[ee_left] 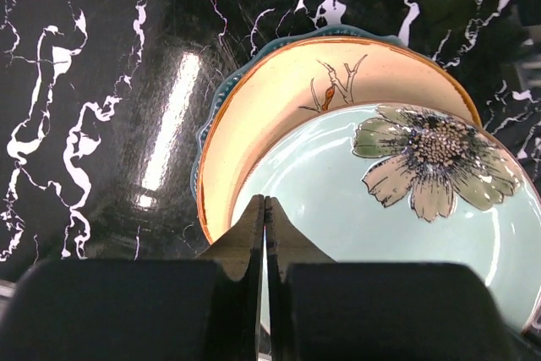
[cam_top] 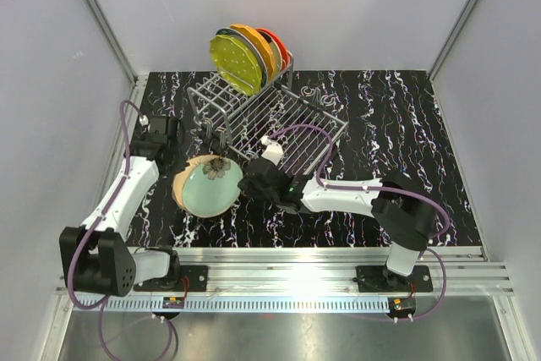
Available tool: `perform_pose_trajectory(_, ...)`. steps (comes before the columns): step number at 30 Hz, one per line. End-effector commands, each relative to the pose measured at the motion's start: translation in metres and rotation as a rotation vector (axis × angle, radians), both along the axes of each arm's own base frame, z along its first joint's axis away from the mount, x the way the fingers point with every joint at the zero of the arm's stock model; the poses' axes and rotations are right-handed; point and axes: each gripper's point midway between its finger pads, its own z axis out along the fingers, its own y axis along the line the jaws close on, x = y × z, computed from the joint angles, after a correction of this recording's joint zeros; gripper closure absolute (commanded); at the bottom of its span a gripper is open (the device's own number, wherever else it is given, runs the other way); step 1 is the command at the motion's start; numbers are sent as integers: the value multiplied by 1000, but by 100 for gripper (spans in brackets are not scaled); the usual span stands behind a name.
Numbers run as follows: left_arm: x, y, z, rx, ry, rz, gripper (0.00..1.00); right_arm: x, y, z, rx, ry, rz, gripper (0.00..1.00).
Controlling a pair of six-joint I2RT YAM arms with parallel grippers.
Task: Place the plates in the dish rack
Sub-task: Grab a plate with the right arm
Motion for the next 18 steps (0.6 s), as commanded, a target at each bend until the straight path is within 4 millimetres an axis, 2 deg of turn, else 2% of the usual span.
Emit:
perform_pose_trajectory(1, 14, 5, 9, 7, -19, 51, 100, -9, 21, 34, 138, -23, 53, 100)
perform_pose_trajectory(6, 20, -1, -7, -23, 23, 74, 100, -14, 23, 33, 161, -9, 77, 100)
perform_pose_trajectory(9, 24, 3, -17, -3, 54, 91, 100, -16, 25, 33, 165, -15, 101, 100)
perform_pose_trajectory(16, 21, 7, -44, 4, 151, 109, 100, -23, 23, 24, 178, 14, 106, 98)
perform_pose_trajectory(18, 21, 8, -46, 2, 162, 114, 100, -25, 23, 21, 185, 26, 114, 96)
